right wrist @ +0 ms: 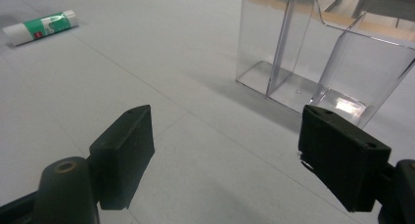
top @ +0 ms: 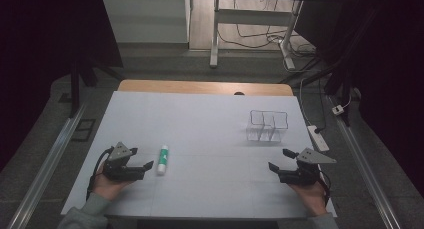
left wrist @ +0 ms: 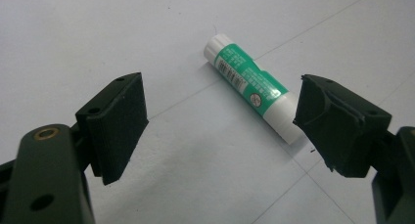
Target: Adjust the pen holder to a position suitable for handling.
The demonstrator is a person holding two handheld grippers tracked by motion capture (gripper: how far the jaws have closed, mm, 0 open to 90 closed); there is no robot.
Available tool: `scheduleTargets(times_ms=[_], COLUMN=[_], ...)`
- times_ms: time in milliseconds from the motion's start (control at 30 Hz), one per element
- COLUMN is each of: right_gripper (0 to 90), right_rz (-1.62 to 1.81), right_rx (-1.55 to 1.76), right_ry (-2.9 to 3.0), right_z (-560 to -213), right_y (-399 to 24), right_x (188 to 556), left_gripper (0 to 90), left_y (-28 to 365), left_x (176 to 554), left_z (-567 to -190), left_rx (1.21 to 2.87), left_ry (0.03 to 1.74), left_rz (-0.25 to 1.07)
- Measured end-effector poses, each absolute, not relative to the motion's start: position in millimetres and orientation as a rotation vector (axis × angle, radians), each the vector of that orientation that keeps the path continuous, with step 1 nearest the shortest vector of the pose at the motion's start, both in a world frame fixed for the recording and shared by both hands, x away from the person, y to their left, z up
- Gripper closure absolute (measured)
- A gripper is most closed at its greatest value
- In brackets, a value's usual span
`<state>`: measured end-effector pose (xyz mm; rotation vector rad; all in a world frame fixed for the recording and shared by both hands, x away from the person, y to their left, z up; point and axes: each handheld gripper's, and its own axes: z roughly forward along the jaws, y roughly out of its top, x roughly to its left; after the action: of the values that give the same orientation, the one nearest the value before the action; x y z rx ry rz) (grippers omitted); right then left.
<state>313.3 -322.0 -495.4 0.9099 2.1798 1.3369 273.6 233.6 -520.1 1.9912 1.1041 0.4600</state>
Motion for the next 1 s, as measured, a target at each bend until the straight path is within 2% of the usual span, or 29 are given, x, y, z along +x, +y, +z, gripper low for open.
scheduleTargets(times_ms=[600, 1000], right_gripper=[25.5, 28.5], right_rz=[1.365, 1.327], right_rx=[1.041, 1.075], right_ry=[2.075, 1.983], right_z=[-468.9, -409.3], right_y=[-330.5, -331.3], right_x=[331.2, 357.5], left_gripper=[19.2, 19.2], left_y=[232.8, 231.8], left_x=[274.5, 276.0], left_z=[-519.3, -520.2], left_rx=[1.979, 1.988], left_ry=[1.118, 1.116], left_rz=[0.454, 0.453])
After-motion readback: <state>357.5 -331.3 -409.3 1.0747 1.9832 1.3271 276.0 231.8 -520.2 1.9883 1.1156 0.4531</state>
